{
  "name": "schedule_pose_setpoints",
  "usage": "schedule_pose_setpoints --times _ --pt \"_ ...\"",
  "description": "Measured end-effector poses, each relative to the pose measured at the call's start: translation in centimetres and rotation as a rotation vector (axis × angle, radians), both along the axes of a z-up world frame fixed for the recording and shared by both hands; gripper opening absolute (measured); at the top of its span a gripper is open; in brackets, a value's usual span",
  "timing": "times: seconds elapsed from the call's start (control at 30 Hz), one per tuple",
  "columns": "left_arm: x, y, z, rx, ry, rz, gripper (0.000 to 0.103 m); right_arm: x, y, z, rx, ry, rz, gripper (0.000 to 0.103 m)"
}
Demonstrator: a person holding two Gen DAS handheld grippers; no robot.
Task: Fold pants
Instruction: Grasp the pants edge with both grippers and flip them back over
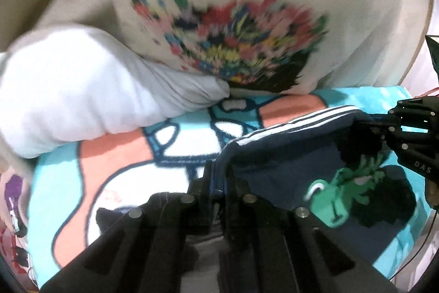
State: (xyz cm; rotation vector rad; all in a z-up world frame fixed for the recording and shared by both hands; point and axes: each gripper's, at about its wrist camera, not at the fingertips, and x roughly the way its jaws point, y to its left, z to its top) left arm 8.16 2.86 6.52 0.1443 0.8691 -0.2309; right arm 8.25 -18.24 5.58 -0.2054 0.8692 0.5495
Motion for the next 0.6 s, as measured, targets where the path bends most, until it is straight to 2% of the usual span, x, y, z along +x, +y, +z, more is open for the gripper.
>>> schedule_pose_setpoints --times 0.13,0.23,0.33,0.47,0.53,0.6 --pt "-5.3 1.4 1.4 -0.014 -0.074 0.032 0.006 -4.8 0.3 0.8 0.014 -0.043 0.016 0.008" --pt "-9.5 2.2 0.5 -0.030 -0.106 0.066 0.006 -8.5 0.4 0.1 0.046 -0.039 0.034 0.008" --pt "-12.2 3.0 -1.5 -0.034 -0.103 0.111 0.007 -11.7 0.6 -2.0 0.081 -0.001 0.045 0.008" --pt "-14.8 3.8 -5.4 0.011 -0.057 0.168 0.012 -13.9 0.7 -5.6 0.103 0.070 0.011 0.009" --pt "-15.6 4.3 -6.8 -0.014 -0.016 0.181 0.013 -14.4 0.2 -6.5 0.129 0.088 -0.012 0.011" --pt "-16.6 4.7 -6.9 -0.032 -0.028 0.182 0.015 -14.8 -0.3 -6.5 0.156 0.087 -0.037 0.015"
